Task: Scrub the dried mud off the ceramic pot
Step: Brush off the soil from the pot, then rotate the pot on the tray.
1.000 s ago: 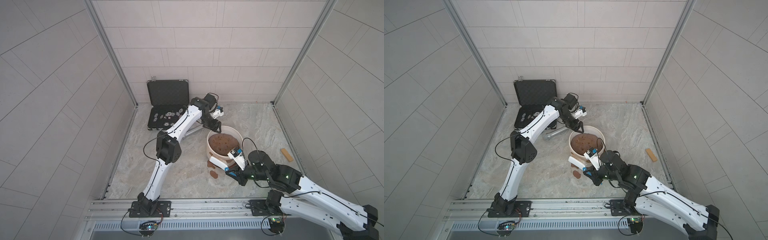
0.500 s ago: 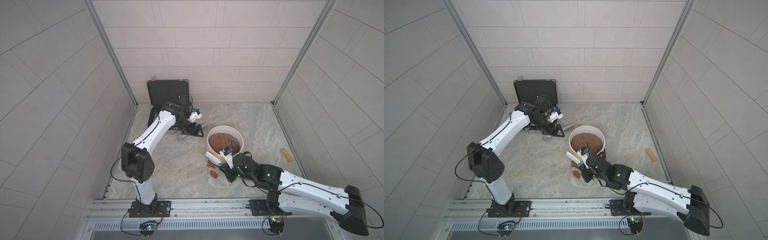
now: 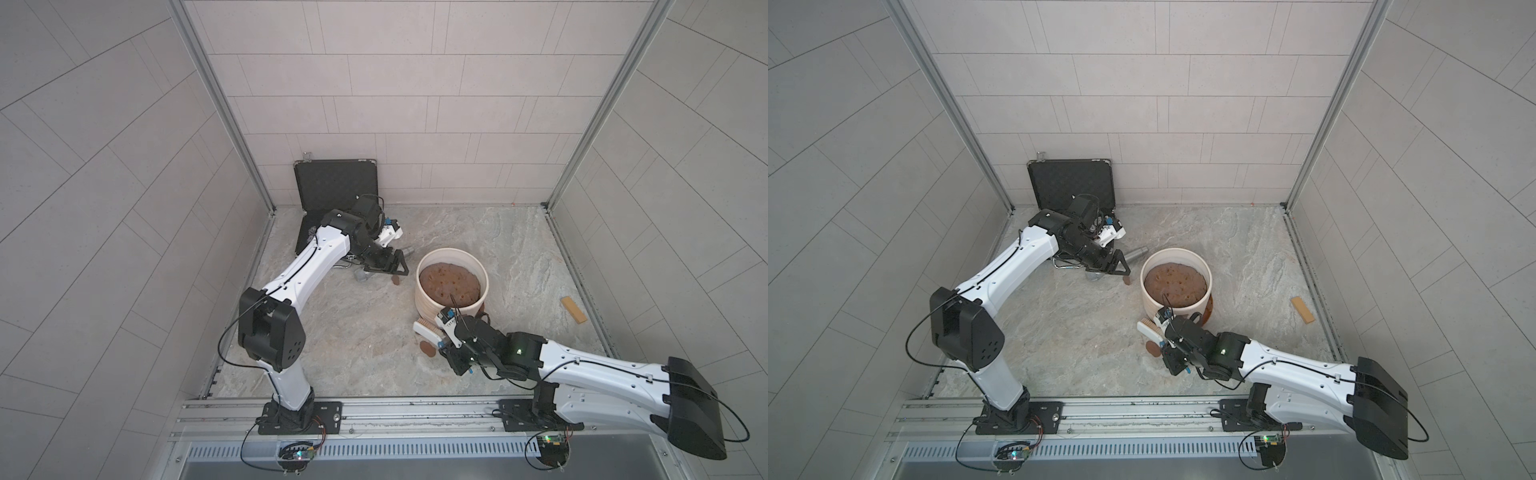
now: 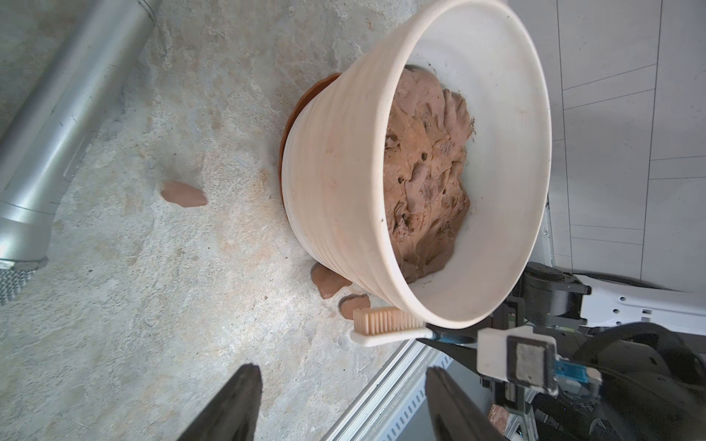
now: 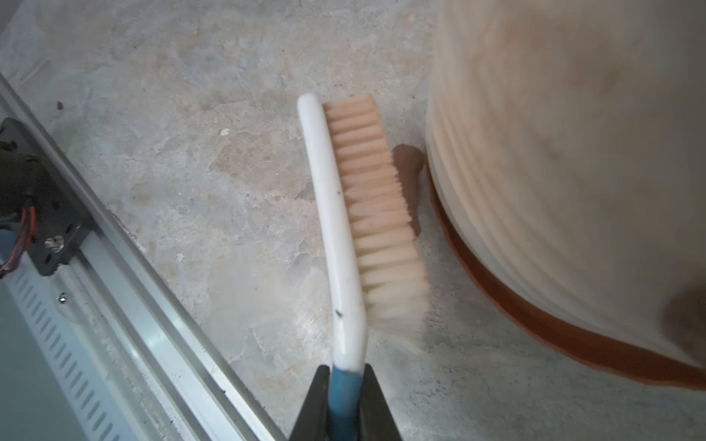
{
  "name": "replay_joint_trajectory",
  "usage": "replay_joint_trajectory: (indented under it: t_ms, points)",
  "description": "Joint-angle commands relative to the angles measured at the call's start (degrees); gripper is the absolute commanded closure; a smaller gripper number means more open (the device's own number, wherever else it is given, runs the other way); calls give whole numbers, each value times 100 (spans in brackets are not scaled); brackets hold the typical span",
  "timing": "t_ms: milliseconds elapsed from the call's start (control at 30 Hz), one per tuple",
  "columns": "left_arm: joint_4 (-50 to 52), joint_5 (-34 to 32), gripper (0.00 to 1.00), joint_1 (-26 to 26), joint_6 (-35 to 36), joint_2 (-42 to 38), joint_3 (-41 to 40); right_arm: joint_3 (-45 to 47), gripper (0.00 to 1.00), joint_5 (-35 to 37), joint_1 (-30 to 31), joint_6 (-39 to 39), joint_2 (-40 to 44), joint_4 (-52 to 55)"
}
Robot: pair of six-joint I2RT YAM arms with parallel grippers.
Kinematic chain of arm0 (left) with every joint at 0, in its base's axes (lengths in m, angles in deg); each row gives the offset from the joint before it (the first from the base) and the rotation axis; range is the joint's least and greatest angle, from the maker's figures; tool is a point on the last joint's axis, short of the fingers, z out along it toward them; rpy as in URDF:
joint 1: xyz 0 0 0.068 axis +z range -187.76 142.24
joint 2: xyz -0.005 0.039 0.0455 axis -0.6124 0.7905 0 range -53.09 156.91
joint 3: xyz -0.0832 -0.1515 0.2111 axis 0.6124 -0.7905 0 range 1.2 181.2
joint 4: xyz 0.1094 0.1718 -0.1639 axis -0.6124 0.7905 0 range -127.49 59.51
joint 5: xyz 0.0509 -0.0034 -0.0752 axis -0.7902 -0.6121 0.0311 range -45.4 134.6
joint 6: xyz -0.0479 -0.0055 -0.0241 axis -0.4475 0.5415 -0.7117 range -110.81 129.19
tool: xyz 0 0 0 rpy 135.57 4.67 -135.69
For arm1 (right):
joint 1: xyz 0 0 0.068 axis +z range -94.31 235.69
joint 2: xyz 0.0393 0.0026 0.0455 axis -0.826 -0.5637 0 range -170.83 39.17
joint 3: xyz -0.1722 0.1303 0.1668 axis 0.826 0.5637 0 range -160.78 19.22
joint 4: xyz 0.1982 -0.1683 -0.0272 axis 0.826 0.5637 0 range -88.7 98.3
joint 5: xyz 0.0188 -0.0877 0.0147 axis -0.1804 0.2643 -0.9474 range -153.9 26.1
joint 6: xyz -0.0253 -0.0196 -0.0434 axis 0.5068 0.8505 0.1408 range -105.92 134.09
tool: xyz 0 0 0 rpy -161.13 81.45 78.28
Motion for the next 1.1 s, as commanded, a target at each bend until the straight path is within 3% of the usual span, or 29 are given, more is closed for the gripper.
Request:
replay_joint_trajectory:
  t_ms: [0, 300, 500, 633, 733, 900, 1067]
  points:
    - [-171, -32, 30, 20, -280, -2, -59, -231, 100, -16, 96, -118, 604, 286]
    - [107, -1034, 30, -583, -741, 801, 848, -1128, 100, 675, 91, -45, 1953, 1685]
    - [254, -1235, 30, -981, -839, 1094, 1048, -2262, 100, 1205, -157, -241, 1640, 2893]
    - [456, -1649, 31, -1161, -904, 1333, 1187, -3130, 100, 1095, -441, -487, 1120, 3341]
    - [635, -2069, 44, -1331, -963, 1543, 1480, -3435, 100, 1024, -561, -475, 944, 3358]
    - [676, -1869, 59, -1555, -947, 1755, 1824, -3665, 100, 1034, -969, -432, 906, 3652]
    - [903, -1823, 79, -1576, -810, 2124, 2448, -3452, 100, 314, -1393, -163, 1215, 3750]
